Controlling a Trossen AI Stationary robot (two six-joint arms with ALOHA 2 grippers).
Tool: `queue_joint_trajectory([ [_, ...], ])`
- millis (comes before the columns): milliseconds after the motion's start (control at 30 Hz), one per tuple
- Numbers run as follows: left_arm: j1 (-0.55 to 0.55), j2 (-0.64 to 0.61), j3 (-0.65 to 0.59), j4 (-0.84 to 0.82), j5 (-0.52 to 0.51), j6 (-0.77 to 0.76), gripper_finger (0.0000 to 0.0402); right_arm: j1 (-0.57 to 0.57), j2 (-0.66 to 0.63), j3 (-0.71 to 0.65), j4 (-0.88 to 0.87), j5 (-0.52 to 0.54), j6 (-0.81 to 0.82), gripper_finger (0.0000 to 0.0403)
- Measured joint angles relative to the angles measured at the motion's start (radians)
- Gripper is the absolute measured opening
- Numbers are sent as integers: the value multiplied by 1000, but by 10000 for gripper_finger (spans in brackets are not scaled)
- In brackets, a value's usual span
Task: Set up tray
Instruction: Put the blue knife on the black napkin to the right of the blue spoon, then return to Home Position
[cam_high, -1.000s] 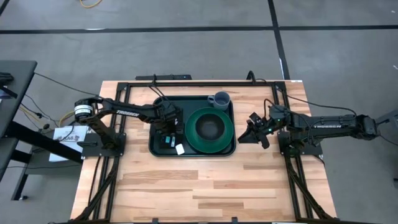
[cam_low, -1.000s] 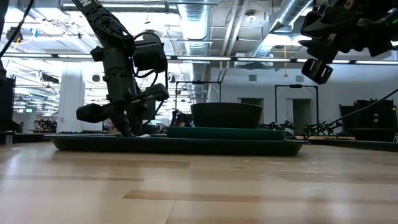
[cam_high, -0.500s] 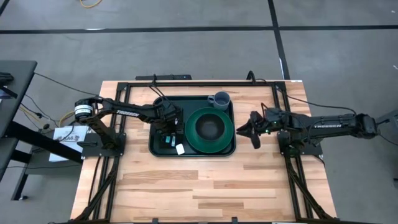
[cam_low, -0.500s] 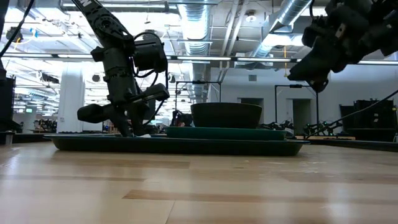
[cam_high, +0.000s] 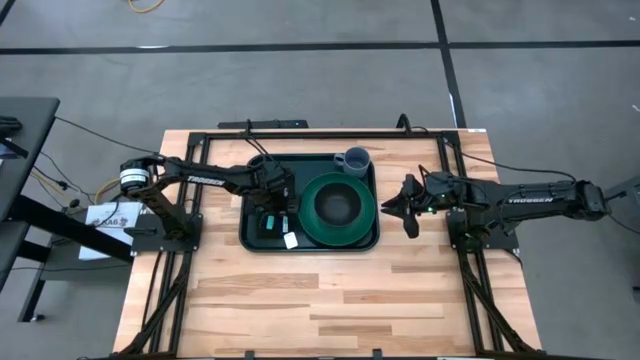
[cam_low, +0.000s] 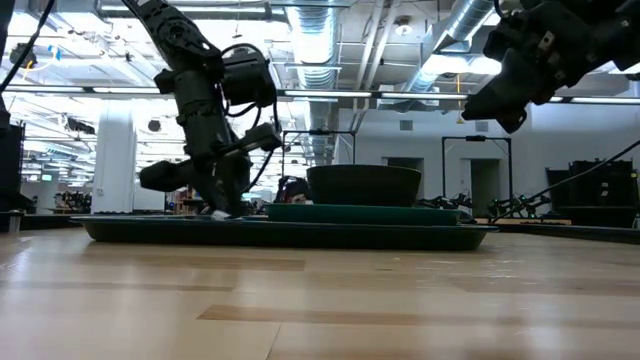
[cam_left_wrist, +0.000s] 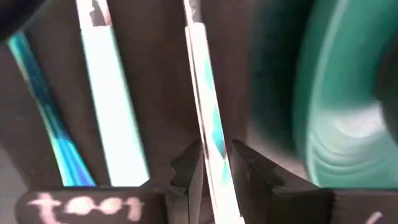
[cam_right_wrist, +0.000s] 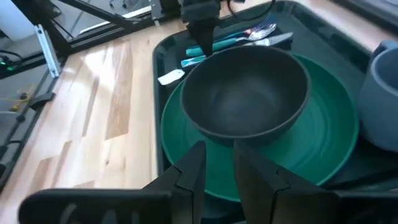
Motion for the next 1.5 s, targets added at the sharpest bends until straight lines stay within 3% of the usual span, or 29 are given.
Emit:
queue_joint_trajectory([
  [533, 0, -21, 37, -139, 8, 17, 69, 0, -87, 1, -10, -20, 18, 74],
  [600, 0, -60, 37, -140, 9, 17, 69, 0, -108, 1, -12, -25, 32, 74],
  [700, -10, -144, 37, -123, 4, 7, 69, 0, -152, 1, -15, -126, 35, 74],
  [800, -40, -259, 38, -70, -60, -30, 69, 0, -226, 0, -15, -245, 20, 74],
  [867, -66, -333, 39, -25, -135, -47, 69, 0, -274, 0, -15, -253, 9, 74],
  [1000, -126, -458, 39, 73, -313, -39, 69, 1, -353, -6, -10, -206, -29, 74],
  [1267, -253, -589, 39, 247, -569, 110, 69, 34, -540, -144, 171, 13, -62, 60],
  [1500, -322, -608, 40, 269, -691, 182, 69, 92, -670, -226, 234, 147, -175, 44],
])
